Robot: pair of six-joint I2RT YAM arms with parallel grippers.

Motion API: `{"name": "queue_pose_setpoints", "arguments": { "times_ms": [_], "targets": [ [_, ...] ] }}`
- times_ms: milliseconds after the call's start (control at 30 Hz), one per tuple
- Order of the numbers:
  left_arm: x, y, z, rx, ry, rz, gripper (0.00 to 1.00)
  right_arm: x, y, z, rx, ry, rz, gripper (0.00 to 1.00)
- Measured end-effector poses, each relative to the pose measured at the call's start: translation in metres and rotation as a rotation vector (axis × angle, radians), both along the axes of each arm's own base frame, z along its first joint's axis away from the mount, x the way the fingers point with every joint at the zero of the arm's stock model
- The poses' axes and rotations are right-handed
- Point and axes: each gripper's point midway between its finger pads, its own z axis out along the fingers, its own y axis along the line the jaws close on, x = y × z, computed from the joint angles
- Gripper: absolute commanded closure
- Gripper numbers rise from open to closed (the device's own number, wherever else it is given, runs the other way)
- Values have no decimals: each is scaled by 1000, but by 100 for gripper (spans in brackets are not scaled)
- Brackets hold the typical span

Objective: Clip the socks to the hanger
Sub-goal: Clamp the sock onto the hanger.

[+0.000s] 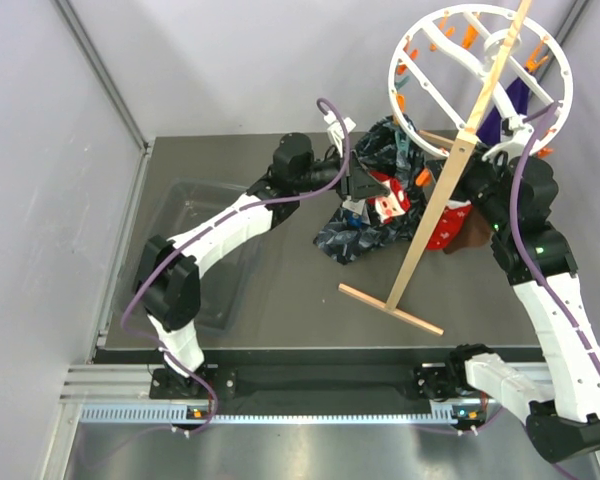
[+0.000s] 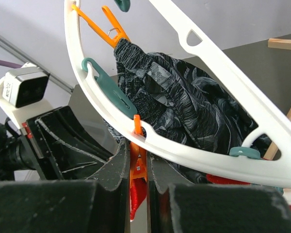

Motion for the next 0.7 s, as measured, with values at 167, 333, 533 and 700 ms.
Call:
{"name": "queue_pose_setpoints", "arguments": {
  "times_ms": [167, 333, 533, 700],
  "targets": [
    [0, -9, 5, -24, 2, -11, 100, 0, 7, 3, 8, -12, 39, 100],
    [1, -12, 8, -35, 6, 2, 100, 0, 11, 5, 12, -20, 63, 100],
    [-3, -22, 16, -50, 15, -7, 100, -1, 13, 7, 15, -25, 76, 100],
    [-4, -32, 11, -48, 57, -6, 100, -1, 14, 7, 15, -27, 82, 100]
  ]
}}
